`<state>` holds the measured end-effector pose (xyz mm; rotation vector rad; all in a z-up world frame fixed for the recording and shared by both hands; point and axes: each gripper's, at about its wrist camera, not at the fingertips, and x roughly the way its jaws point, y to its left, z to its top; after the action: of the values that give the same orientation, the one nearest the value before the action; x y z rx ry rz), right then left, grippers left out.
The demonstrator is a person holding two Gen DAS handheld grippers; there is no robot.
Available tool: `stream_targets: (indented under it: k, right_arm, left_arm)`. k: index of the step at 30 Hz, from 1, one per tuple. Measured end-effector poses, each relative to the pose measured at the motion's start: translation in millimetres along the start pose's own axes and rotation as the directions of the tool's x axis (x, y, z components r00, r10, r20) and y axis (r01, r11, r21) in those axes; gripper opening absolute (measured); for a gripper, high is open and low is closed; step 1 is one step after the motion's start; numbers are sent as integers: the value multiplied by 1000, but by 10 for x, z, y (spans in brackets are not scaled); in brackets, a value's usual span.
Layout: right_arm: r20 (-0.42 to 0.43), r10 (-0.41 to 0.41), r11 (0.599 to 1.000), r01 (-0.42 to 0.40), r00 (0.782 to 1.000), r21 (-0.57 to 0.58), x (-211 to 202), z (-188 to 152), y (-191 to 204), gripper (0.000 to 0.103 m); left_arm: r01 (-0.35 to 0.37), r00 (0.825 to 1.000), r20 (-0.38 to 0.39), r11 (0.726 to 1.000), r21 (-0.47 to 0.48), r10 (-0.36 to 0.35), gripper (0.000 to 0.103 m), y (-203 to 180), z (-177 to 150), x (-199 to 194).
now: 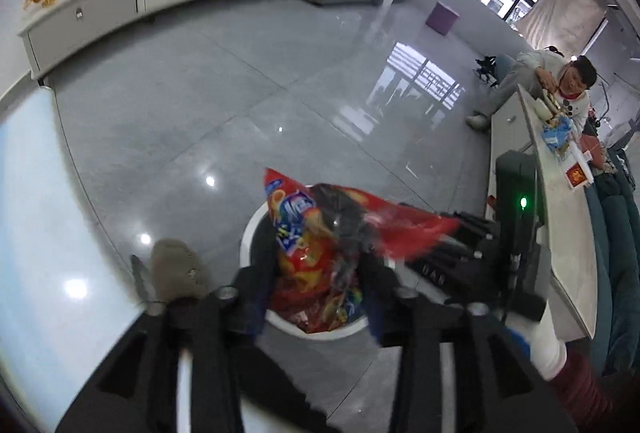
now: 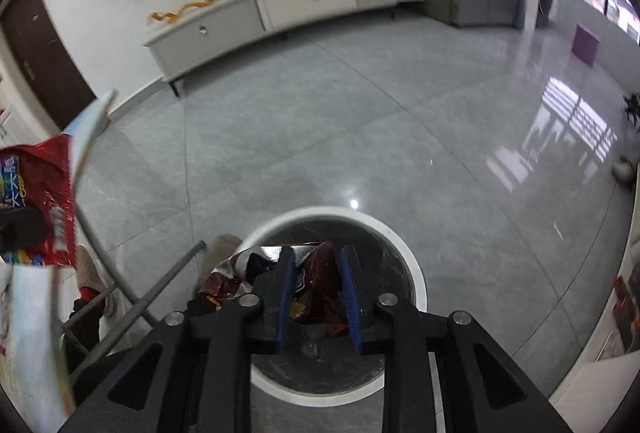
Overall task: Collect trash
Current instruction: 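Carry both wrappers over the trash bin and open both tools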
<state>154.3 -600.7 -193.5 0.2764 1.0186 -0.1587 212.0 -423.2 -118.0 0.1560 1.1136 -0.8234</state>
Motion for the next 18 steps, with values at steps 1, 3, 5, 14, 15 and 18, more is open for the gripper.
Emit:
stream_targets:
  k: [1, 3, 5, 14, 15, 18]
  right_arm:
    - [-12, -5, 1000, 5, 1000, 10, 68, -7, -55, 27]
    - [-34, -16, 999, 17, 999, 35, 184, -34, -131, 37]
    - [-42, -28, 998, 31, 999, 55, 223, -94, -158, 44]
    - [8, -30, 996, 30, 1000, 87, -96, -100, -185, 44]
    - [26, -23, 996, 21, 999, 85, -183, -63, -130, 44]
    - [93, 13, 998, -18, 996, 57, -519, 24, 82, 44]
  left_arm:
    - [5, 1000, -14, 1000, -12, -5, 48, -10, 27, 119]
    - [26, 998, -48, 999, -28, -27, 48, -28, 77, 277]
    - [23, 998, -62, 999, -32, -25, 49, -42, 97, 384]
    - [6, 1000, 9, 1000, 2, -6, 49, -2, -6, -71]
    - [0, 1000, 30, 1000, 7, 0, 49, 9, -52, -196]
    - [-12, 996, 92, 1000, -8, 13, 48, 110, -242, -627]
